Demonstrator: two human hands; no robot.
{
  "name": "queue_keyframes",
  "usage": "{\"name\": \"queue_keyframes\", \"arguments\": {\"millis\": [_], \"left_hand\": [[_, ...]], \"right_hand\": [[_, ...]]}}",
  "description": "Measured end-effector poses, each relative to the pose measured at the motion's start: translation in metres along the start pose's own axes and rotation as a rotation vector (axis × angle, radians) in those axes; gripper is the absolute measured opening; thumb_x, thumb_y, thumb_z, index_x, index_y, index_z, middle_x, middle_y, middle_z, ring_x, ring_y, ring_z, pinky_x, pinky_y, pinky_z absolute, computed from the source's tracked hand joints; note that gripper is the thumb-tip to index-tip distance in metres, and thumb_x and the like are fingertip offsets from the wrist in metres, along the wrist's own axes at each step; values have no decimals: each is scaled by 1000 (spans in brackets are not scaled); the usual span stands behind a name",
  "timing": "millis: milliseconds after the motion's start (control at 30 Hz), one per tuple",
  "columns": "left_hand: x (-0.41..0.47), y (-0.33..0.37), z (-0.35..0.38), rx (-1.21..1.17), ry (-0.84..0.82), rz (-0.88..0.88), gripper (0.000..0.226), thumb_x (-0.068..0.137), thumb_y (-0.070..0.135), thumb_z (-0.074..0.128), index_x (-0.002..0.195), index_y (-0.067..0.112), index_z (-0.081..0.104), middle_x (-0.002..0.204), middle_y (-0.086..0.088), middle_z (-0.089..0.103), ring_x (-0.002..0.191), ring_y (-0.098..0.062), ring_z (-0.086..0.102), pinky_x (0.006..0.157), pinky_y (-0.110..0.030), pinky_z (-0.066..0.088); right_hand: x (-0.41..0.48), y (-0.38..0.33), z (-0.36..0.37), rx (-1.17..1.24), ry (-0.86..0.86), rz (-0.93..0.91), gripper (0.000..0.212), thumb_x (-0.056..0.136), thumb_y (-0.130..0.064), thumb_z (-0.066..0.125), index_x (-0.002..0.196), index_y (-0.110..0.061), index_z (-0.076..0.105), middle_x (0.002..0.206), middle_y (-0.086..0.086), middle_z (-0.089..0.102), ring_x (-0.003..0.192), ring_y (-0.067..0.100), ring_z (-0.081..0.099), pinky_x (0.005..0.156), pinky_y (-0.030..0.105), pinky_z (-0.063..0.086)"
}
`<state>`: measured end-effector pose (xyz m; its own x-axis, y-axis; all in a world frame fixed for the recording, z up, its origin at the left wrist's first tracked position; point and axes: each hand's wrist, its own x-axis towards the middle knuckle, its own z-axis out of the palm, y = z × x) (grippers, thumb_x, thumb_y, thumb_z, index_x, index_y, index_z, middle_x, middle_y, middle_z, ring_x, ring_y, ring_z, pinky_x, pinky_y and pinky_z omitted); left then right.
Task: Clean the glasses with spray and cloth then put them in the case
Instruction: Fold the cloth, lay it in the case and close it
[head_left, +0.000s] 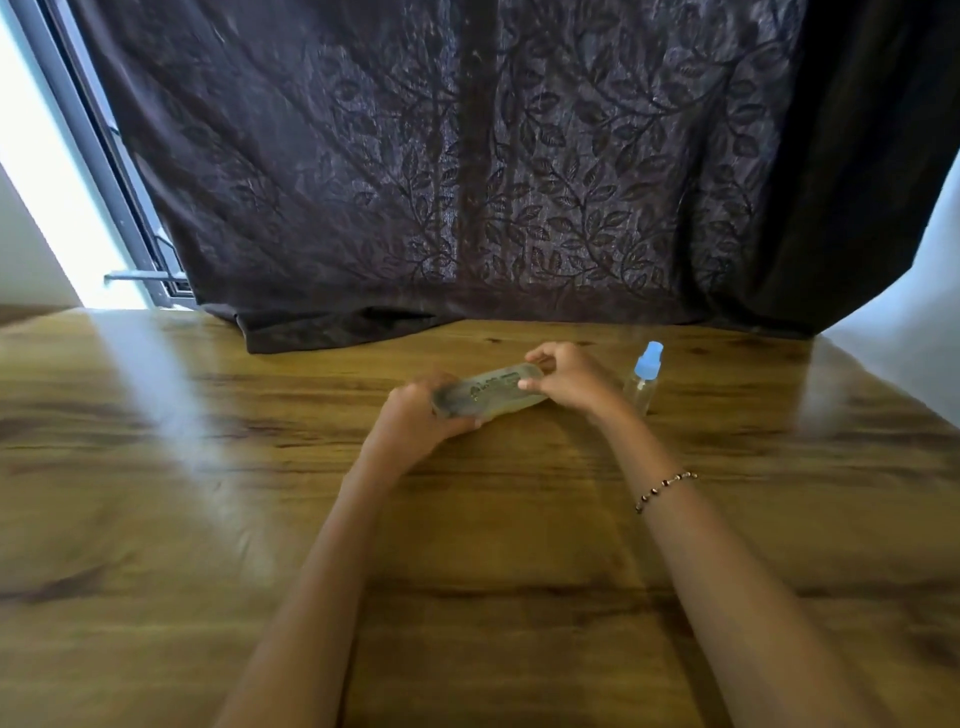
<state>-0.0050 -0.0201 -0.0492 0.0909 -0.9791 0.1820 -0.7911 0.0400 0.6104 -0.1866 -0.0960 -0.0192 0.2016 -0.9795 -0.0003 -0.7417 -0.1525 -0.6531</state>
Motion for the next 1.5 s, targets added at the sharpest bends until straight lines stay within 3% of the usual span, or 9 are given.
{"name": "queue_keyframes", "arguments": {"millis": [167,367,500,667,800,967,1067,1200,1500], "left_hand": [[0,4,14,14,127,-37,64,76,45,74,131,20,52,126,1,57,115,-16,48,92,-23,37],[2,16,10,-18,81,-64,76,83,52,63,143,15,35,139,-1,42,130,-18,33,106,-31,33],[15,26,2,-40,-16,-117,72,86,47,61,144,13,35,141,-4,41,131,-21,34,107,-33,34],[21,34,1,-46,-97,-178,58,88,40,62,137,13,47,132,-7,49,122,-23,44,101,-33,40],[26,37,2,-89,-119,-251,57,84,42,65,131,12,54,124,-8,55,113,-24,51,97,-35,46],[32,40,5,-175,-112,-354,51,83,39,68,125,12,58,118,-5,57,107,-21,55,90,-35,51],[33,42,6,-262,-90,-398,40,85,33,68,119,11,63,109,-2,64,89,-14,64,72,-29,59],[34,48,6,-307,-79,-438,37,87,30,67,119,13,63,100,2,66,77,-7,62,50,-11,46],[38,57,12,-340,-67,-532,39,86,31,67,120,13,61,106,-3,69,80,-11,65,60,-20,55]], "right_hand": [[5,-11,1,-140,-14,-14,46,91,-21,62,136,-19,50,139,8,49,128,24,45,102,36,38],[-25,-41,-49,-374,244,-214,39,90,-22,65,128,-17,59,130,10,56,117,21,54,89,26,41],[-32,-39,-86,-512,126,25,60,75,-39,78,128,-21,57,127,6,58,123,24,49,101,40,42],[-25,-19,-96,-411,-93,249,64,72,-26,83,128,-23,53,130,3,53,123,25,47,96,35,42],[-19,-4,-99,-340,-69,282,45,69,-16,84,108,-22,63,113,5,60,105,23,57,85,30,49],[-22,0,-99,-335,-13,294,16,81,-24,74,92,-17,66,81,-5,46,86,17,51,71,26,42],[-21,0,-94,-274,-9,288,16,77,-28,78,84,-17,68,86,-3,56,87,17,56,74,30,50],[-16,-7,-86,-226,6,234,14,78,-27,77,84,-20,67,94,-2,60,88,15,57,76,32,52],[9,-30,-61,-260,-76,112,14,80,-27,75,90,-18,70,105,2,65,93,16,59,69,26,44]]}}
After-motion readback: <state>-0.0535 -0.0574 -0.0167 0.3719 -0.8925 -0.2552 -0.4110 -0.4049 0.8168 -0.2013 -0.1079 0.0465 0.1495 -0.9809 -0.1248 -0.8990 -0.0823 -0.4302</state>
